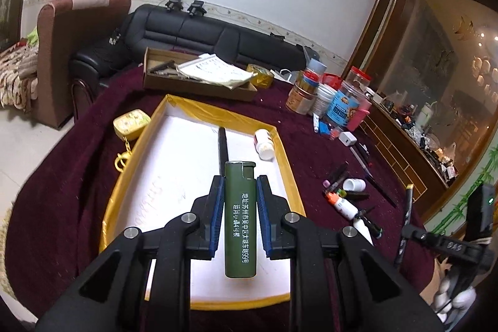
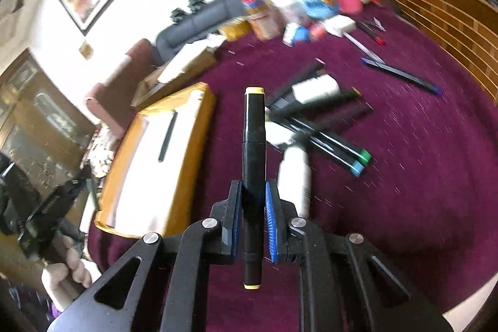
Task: Organize rigid objects
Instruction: 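Lower the lighter and marker into the tray and open both tools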
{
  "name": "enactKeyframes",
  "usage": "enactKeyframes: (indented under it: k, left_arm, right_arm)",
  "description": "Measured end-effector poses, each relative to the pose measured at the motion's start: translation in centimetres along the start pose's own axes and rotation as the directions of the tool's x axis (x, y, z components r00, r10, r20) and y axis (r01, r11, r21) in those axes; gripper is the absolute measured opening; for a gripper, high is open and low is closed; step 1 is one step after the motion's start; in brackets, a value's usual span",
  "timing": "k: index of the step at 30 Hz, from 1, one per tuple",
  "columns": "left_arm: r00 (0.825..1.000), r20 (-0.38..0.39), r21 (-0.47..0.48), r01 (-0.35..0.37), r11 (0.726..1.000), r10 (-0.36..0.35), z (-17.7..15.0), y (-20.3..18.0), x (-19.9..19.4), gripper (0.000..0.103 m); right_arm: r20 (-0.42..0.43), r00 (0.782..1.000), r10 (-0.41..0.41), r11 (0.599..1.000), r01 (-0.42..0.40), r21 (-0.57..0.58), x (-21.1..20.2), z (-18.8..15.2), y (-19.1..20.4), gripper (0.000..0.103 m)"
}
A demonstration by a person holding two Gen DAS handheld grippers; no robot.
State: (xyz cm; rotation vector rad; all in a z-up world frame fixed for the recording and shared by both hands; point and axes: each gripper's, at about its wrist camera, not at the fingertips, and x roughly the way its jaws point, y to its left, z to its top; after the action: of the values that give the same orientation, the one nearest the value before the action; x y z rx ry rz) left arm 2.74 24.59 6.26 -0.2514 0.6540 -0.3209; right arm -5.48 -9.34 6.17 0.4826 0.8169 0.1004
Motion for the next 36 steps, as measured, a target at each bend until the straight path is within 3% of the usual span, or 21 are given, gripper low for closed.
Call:
enactKeyframes:
  k: [6,14,20,27,36]
  left_arm:
    - [1.0,0.009,0.037,-0.022,0.999,0.022,2.6,-0.1,1.4,0.018]
    - [0.995,-0.077,0.072,-0.063,0.995,0.068,5.1,0.6,7.0,0.018]
    - [0.977,-0.19,0.033,-0.088,0.996,0.093,6.5,2.3,12.7,0.018]
    - [0.952,-0.272,0.004,-0.148,0.989,0.143,7.0,3.9,17.9,0.018]
    - [0.93,-0.315,0.043,-0.188,0.981,0.192,6.6,3.7,21.2,0.018]
  right_arm:
    - [-0.054,0.991,0.119,0.99,-0.123,-0.066,2.8,2.9,4.7,0.013]
    - [-0.181,0.972,0.15,0.976,-0.175,-0.132,10.9,4.5,10.1,0.013]
    - [-0.255,0.963,0.086,0.975,-0.134,-0.175,17.7,6.1,12.7,0.013]
    - [-0.311,0.95,0.021,0.98,-0.081,-0.18,24.1,7.9,13.5,0.013]
    - [-0.322,0.946,-0.027,0.987,-0.026,-0.161,27.7,9.0,12.8,0.013]
